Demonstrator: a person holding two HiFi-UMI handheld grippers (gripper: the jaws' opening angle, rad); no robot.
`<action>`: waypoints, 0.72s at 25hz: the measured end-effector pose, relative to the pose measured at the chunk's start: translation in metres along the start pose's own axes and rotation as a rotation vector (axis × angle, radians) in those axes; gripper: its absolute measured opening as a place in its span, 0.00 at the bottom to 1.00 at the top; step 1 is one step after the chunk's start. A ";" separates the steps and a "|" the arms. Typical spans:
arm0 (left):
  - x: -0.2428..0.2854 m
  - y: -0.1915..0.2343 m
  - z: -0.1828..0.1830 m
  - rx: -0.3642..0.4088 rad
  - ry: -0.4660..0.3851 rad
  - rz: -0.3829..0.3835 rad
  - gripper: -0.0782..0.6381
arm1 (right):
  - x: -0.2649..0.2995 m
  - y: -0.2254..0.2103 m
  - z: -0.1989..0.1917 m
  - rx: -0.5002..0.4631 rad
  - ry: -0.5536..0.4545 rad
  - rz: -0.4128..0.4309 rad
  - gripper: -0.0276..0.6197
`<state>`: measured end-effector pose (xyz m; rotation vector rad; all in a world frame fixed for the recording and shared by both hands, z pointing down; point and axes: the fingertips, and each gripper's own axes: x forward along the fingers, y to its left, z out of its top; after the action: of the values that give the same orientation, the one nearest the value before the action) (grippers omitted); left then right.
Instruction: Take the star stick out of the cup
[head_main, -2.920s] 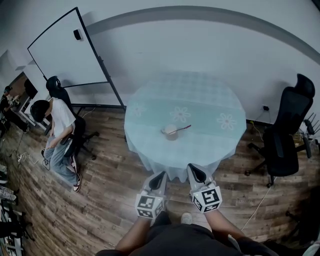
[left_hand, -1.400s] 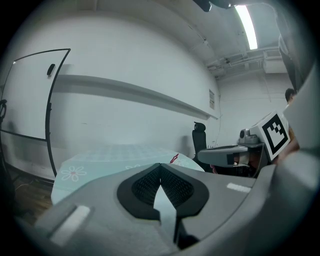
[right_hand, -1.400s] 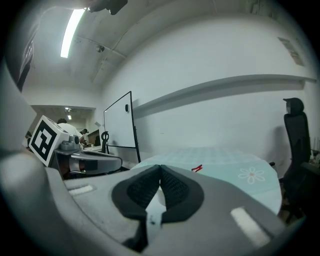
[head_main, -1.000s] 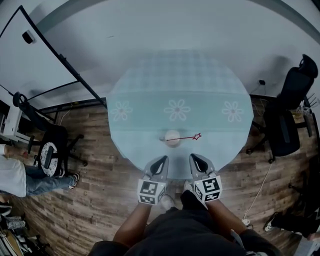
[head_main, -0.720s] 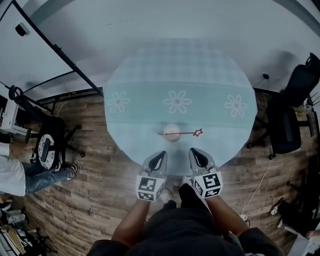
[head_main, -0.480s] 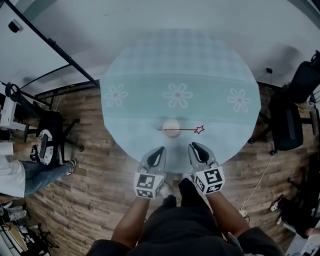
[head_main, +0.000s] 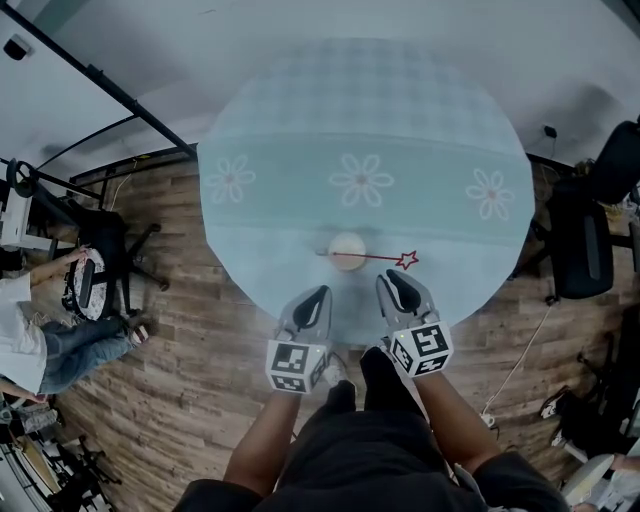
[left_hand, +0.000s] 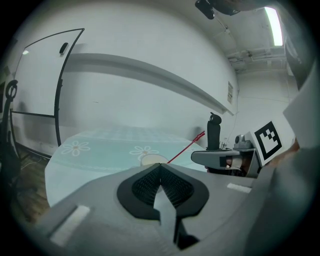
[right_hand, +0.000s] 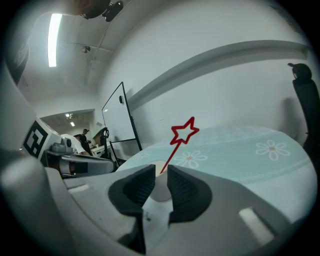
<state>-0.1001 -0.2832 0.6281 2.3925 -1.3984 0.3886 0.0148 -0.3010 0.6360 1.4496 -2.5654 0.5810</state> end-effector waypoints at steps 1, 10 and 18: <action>0.002 0.001 0.000 -0.002 0.001 -0.001 0.12 | 0.003 -0.001 0.001 0.000 0.001 0.003 0.14; 0.014 0.011 0.004 0.003 0.003 0.001 0.12 | 0.025 -0.005 0.002 0.006 0.006 0.022 0.16; 0.014 0.013 0.003 0.001 0.012 0.005 0.12 | 0.032 -0.004 0.005 0.004 0.008 0.033 0.16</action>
<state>-0.1048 -0.3016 0.6325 2.3832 -1.3999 0.4047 0.0011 -0.3302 0.6426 1.4061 -2.5880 0.5956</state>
